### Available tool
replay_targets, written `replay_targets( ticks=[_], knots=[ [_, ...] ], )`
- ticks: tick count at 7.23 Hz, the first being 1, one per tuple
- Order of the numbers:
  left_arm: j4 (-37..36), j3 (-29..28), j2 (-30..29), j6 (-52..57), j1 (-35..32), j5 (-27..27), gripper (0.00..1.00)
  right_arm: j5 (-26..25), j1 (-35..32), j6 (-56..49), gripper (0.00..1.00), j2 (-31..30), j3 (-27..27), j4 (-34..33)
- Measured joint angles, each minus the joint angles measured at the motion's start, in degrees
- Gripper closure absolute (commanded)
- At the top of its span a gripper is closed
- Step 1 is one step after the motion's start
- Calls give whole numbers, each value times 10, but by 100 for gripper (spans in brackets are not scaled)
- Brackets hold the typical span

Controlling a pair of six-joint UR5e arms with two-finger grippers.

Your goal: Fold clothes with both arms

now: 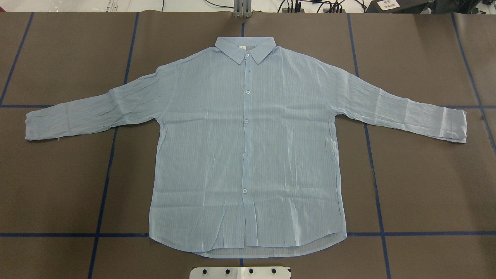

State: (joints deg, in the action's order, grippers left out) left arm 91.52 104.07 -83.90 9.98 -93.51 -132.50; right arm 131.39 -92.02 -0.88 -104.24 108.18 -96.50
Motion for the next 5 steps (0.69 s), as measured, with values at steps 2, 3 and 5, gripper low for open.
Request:
replay_targets(
  ticks=[2,3,5],
  knots=[
    [8,4,0,1,0,0,0,0,0,0,0,1,8,0],
    [15,14,-1,0,0,-1,0,0,0,2,0,6,12,3],
    [76,34,-14,-4,1,-1,0,0,0,10,0,43,10,70]
  ],
)
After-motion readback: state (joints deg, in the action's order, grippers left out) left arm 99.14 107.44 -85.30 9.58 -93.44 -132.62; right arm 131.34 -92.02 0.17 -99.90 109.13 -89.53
